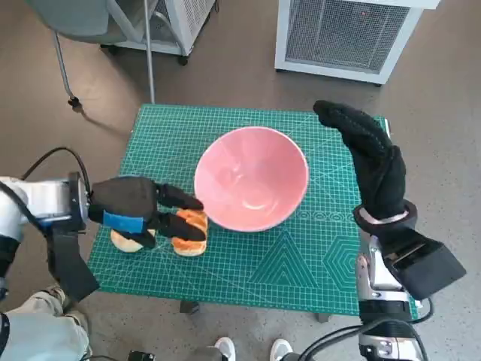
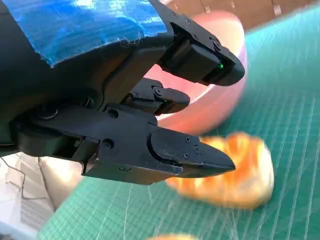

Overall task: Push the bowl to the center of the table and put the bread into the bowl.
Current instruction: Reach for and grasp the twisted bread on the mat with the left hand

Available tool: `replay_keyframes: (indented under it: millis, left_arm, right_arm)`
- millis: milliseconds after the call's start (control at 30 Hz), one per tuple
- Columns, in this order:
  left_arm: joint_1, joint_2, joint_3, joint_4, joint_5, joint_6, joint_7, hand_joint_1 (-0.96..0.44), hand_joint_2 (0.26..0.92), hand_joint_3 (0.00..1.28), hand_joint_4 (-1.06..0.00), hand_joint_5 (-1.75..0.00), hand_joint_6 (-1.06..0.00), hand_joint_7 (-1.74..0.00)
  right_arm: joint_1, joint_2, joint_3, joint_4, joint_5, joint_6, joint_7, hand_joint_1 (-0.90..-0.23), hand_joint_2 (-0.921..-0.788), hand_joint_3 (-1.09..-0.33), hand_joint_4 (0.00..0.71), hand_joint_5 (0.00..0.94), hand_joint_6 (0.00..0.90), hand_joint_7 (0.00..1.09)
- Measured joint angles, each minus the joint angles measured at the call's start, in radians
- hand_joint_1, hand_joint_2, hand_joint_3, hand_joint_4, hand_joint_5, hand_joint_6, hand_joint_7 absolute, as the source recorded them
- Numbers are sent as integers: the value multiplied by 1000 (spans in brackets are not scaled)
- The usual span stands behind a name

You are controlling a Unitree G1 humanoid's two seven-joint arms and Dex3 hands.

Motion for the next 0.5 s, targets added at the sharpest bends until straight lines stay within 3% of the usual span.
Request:
replay_keyframes:
  millis: [500]
  left_arm:
    - [-79,-16,-201,121,157,81,263,-74,921,208,-613,-45,-629,-66]
  right_arm:
    - [7,-1,-10,0,0,-1,0,-667,-921,-813,249,7,-1,683]
